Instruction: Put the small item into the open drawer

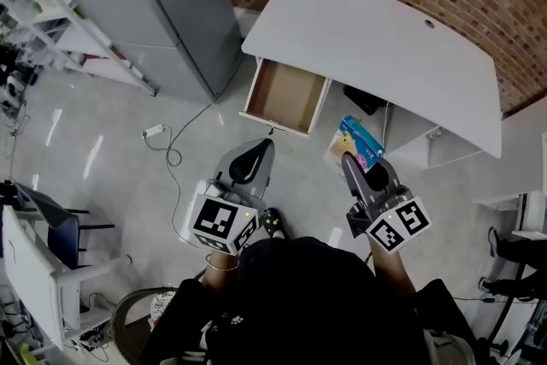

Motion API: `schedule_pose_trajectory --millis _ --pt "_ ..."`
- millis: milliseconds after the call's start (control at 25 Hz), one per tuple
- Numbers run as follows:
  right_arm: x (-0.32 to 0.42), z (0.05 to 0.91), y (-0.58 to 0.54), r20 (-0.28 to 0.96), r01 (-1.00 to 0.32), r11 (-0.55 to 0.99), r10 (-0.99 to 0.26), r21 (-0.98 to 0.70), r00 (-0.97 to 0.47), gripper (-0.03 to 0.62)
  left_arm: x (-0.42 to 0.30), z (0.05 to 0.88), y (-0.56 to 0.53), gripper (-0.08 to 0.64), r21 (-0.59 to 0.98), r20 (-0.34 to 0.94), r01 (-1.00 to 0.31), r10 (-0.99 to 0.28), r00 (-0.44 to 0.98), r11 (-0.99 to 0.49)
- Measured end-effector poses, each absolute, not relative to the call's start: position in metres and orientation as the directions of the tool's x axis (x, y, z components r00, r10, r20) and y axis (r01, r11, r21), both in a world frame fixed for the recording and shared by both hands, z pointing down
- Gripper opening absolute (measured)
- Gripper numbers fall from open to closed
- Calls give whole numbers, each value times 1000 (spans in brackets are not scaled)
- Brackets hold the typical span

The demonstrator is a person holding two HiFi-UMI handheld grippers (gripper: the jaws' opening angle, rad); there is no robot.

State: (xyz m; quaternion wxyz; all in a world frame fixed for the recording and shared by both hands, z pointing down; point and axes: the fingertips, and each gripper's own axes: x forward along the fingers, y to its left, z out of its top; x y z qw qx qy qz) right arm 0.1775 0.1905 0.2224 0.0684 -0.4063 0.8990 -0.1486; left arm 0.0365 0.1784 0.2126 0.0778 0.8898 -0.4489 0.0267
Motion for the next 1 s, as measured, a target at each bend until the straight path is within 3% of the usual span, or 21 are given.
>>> schedule_pose_trajectory --millis 640,1000 --pt "115 227 142 19 -757 569 -795 -321 -606 84 -44 218 130 -3 137 105 -785 -779 618 -604" --pt "107 234 131 50 -755 569 -787 -326 -615 84 -52 229 121 -3 158 111 -785 -779 618 -600"
